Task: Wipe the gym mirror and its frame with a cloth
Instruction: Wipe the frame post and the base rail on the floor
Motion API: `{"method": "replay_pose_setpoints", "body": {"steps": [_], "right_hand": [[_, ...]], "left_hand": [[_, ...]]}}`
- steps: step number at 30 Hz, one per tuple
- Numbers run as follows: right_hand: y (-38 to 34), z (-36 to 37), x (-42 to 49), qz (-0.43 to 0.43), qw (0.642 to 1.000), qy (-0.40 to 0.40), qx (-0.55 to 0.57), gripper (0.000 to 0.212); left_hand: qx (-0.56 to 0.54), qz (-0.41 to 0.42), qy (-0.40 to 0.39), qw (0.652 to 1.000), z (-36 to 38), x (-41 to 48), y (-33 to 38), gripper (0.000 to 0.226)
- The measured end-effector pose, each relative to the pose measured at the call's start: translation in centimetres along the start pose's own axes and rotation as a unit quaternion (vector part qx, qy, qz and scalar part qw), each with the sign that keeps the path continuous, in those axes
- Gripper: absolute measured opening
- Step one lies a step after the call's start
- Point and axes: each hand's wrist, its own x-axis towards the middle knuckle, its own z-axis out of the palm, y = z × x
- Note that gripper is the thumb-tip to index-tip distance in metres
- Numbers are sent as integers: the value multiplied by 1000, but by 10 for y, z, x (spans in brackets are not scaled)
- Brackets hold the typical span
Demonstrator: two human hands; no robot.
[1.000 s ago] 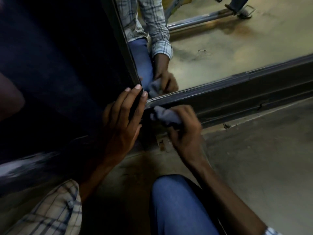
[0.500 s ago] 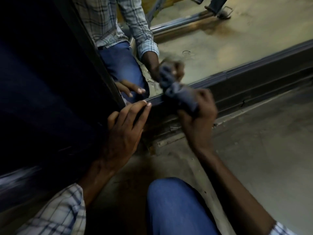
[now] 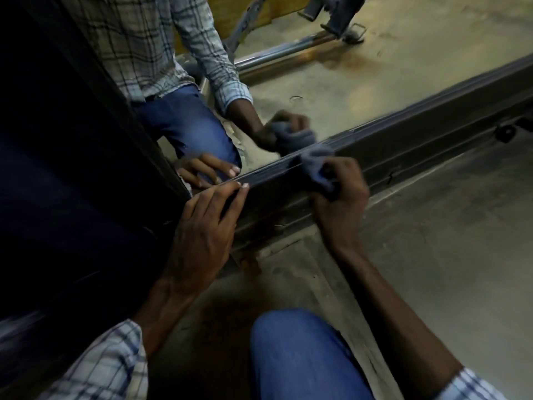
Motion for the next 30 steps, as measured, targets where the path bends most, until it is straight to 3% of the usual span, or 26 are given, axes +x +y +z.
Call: {"method": "replay_pose_setpoints", "body": {"steps": [2, 3, 8, 10, 13, 14, 18, 21, 23, 25, 29, 30], "right_hand": [[9, -6, 12, 60, 995, 80, -4, 30], [5, -2, 10, 78, 994, 79, 2, 33], [-9, 5, -16, -32, 986, -162, 12, 50], [5, -8, 0, -34, 992, -118, 4, 46], [13, -12, 9, 40, 999, 17, 8, 38], [10, -7, 4, 40, 999, 12, 12, 36], [15, -6, -6, -47, 988, -145, -13, 36], [36, -24, 22, -31, 997, -64, -16, 40], [53, -36, 41, 42, 998, 49, 7, 37], [57, -39, 48, 91, 992, 89, 17, 36], [49, -45, 46, -50, 991, -113, -40, 41], [53, -51, 54, -66, 989, -121, -53, 40]], "left_hand": [[3, 3, -3, 1000, 2, 0, 0, 79], [4, 5, -2, 1000, 4, 0, 0, 78], [-4, 24, 7, 1000, 11, 12, 5, 74], [-10, 25, 2, 1000, 14, 19, 12, 78], [-13, 36, -7, 999, 17, 28, 22, 78], [-13, 38, -7, 999, 18, 31, 24, 77], [-10, 41, -9, 999, 24, 44, 33, 72], [-2, 42, -7, 999, 29, 50, 36, 76], [-2, 49, -10, 999, 32, 54, 38, 80], [-7, 56, -13, 998, 35, 60, 42, 83], [-3, 69, -15, 997, 33, 76, 54, 78], [-1, 72, -16, 997, 33, 82, 56, 77]]}}
